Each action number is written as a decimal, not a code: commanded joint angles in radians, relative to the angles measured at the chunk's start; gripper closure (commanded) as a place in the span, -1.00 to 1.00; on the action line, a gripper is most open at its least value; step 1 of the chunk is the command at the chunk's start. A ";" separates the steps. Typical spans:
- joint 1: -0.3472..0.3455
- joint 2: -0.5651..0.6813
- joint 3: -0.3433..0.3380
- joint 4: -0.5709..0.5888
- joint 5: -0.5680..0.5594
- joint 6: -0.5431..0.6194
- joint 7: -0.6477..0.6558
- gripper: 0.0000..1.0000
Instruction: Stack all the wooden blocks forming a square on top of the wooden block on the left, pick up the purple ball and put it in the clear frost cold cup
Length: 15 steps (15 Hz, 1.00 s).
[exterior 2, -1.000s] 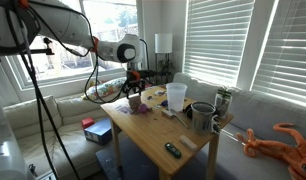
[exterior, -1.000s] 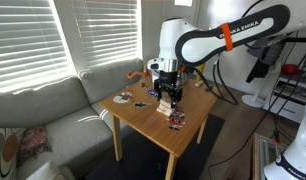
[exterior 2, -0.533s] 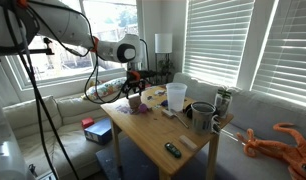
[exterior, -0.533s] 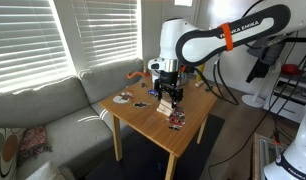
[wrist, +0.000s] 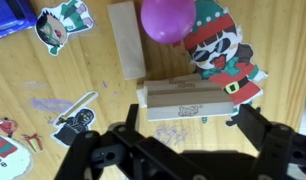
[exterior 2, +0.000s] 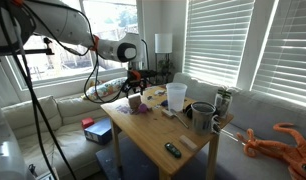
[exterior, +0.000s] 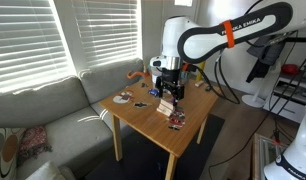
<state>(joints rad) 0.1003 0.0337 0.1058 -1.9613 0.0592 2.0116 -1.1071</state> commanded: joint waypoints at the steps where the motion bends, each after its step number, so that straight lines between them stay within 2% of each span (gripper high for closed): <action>1: -0.034 -0.063 -0.029 -0.033 0.109 0.001 0.059 -1.00; 5: -0.068 -0.099 -0.070 -0.044 0.206 -0.004 0.128 -1.00; 9: -0.084 -0.090 -0.092 -0.056 0.144 0.001 0.278 -1.00; 15: -0.086 -0.064 -0.100 -0.092 0.156 0.026 0.392 -1.00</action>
<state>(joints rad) 0.0134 -0.0309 0.0066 -2.0295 0.2221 2.0149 -0.7705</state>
